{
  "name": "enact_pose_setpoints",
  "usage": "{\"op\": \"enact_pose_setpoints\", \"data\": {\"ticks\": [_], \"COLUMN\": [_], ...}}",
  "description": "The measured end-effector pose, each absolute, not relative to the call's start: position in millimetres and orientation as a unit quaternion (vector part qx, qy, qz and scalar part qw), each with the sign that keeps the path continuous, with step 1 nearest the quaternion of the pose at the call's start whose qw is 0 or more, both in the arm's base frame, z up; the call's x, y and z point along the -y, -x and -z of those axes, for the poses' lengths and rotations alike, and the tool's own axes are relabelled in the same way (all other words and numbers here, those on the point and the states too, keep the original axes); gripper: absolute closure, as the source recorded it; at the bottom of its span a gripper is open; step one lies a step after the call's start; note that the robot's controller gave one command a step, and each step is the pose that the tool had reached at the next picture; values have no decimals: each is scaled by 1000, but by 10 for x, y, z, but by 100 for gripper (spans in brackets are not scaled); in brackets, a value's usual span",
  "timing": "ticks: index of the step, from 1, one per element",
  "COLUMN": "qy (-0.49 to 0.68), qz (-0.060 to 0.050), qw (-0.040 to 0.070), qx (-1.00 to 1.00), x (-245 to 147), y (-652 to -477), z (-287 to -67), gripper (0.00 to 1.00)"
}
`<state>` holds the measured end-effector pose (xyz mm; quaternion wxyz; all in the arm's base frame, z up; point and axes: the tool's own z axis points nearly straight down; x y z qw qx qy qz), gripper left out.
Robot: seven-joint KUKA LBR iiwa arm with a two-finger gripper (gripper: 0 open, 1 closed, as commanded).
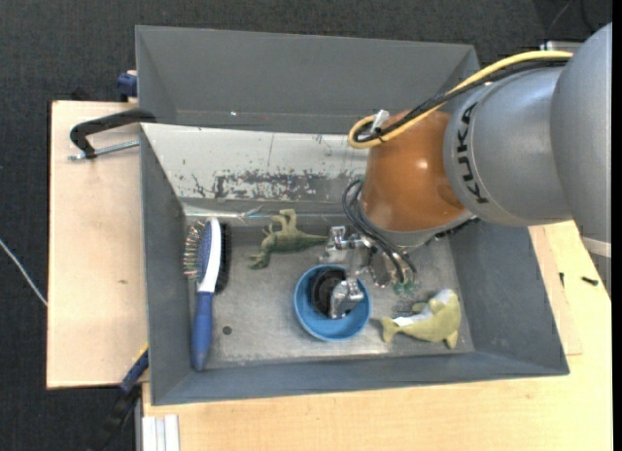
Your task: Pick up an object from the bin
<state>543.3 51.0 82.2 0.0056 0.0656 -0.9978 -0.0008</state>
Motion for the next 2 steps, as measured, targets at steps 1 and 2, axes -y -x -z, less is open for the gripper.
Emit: {"op": "enact_pose_setpoints", "data": {"ticks": [1,2], "qy": [-65,-65], "qz": [1,1], "qw": [-1,-6], "qx": [998,998], "x": [-517,-525], "y": [-5440,-5466], "z": [-869,-1513], "gripper": [100,100]}}
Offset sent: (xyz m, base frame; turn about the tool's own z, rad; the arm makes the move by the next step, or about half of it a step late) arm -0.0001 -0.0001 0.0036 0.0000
